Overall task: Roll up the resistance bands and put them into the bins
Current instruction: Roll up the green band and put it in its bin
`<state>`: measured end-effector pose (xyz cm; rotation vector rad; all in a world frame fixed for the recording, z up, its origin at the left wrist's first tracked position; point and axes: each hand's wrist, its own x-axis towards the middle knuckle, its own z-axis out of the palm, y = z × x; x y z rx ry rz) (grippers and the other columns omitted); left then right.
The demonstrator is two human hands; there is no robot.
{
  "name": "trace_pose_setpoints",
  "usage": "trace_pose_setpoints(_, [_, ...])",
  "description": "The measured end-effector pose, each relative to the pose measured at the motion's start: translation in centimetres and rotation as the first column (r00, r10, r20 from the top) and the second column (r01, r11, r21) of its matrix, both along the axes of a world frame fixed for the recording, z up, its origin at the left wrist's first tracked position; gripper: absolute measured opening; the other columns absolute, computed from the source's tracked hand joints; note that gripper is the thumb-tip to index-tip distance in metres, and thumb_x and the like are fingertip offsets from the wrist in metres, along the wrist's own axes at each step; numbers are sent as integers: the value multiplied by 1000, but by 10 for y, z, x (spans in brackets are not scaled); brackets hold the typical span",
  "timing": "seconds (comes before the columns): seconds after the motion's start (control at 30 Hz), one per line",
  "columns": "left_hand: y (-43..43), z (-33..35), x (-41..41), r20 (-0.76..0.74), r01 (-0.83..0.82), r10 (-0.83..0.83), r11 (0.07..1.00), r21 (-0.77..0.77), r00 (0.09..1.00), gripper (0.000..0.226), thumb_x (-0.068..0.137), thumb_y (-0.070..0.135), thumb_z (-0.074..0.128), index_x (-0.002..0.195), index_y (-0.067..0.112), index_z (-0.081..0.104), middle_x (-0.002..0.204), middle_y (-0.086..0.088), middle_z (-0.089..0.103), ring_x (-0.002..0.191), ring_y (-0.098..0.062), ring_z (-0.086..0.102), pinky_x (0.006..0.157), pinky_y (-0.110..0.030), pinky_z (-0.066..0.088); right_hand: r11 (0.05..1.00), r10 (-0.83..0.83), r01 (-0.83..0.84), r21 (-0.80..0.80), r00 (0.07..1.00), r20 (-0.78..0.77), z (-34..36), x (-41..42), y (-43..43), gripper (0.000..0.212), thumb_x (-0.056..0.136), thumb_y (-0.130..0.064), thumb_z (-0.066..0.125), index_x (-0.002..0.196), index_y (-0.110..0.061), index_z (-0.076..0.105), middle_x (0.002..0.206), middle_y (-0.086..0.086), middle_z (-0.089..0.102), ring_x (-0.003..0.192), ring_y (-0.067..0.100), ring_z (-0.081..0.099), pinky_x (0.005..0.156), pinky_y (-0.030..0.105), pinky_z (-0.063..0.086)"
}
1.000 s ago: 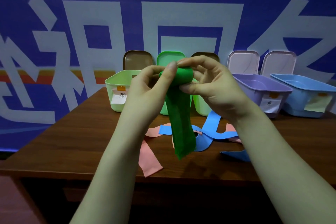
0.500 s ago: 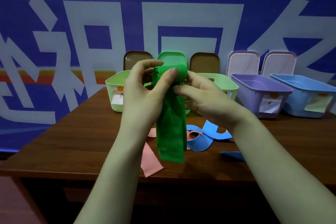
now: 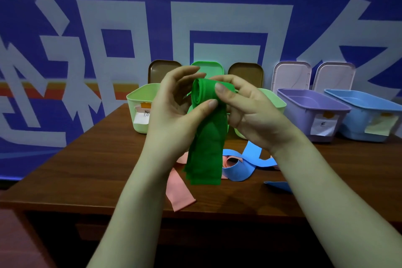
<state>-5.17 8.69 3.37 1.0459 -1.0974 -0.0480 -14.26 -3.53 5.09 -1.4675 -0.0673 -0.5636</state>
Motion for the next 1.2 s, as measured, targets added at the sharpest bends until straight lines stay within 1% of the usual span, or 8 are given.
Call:
trace_pose_setpoints(0.2, [1,1,0,-85,18,-16,1000,21,996,50,82,-7,64,127,12,53,125,-3,61,118,-12,58,95,-26,51,997,-80,81,-4,995,67,3,-1,3,43,67,-13,66,108,-11,54,97,6,67,91,19,66,72,26,58])
trace_pose_setpoints(0.4, [1,5,-5,-217,14,16,991,134,976,17,92,28,55,106,28,64,98,13,70,99,1,64,82,-16,53,986,-106,126,-113,980,171,2,-2,-1,39,69,-1,75,100,-15,56,96,6,65,93,21,63,85,32,54])
trace_pose_setpoints(0.57, [1,5,-4,-199,5,29,986,166,979,34,90,38,54,116,20,64,104,3,70,99,-11,66,74,-24,55,978,-103,141,-156,968,229,2,-1,-6,42,68,4,73,102,-15,57,110,11,60,101,25,62,87,39,54])
trace_pose_setpoints(0.7, [-1,4,-3,-171,-49,76,986,161,982,48,78,49,59,114,19,65,101,1,70,96,-14,67,68,-21,54,959,-140,188,-211,965,219,1,-3,-5,43,67,5,72,102,-14,58,108,4,61,104,21,62,92,37,53])
trace_pose_setpoints(0.8, [-2,2,-4,-165,-61,81,990,125,983,40,79,38,65,112,16,65,100,-1,70,94,-11,68,70,-20,53,941,-194,240,-240,960,201,0,-6,-3,45,67,8,74,102,-17,60,106,-1,62,101,14,63,90,31,53])
trace_pose_setpoints(0.93, [0,1,-4,-152,-56,67,995,78,986,36,83,22,67,118,13,62,104,-1,69,92,-5,68,68,-14,51,942,-230,241,-236,970,73,-3,-6,-4,51,77,6,68,118,-21,54,117,5,61,104,22,63,90,36,54])
trace_pose_setpoints(1.07, [0,0,-2,-147,-72,79,996,52,986,41,81,20,70,120,16,61,112,-3,67,103,-13,66,79,-22,54,971,-166,158,-181,986,-32,-6,-6,-7,47,82,-2,65,126,-10,52,116,12,66,109,27,64,93,45,51])
trace_pose_setpoints(1.2, [-1,-2,-1,-137,-49,53,998,35,989,43,82,9,70,122,20,59,116,-3,66,105,-15,65,83,-28,56,994,-88,85,-74,995,-41,-3,-8,-10,49,80,-16,59,127,-4,52,116,19,64,107,32,64,92,42,51])
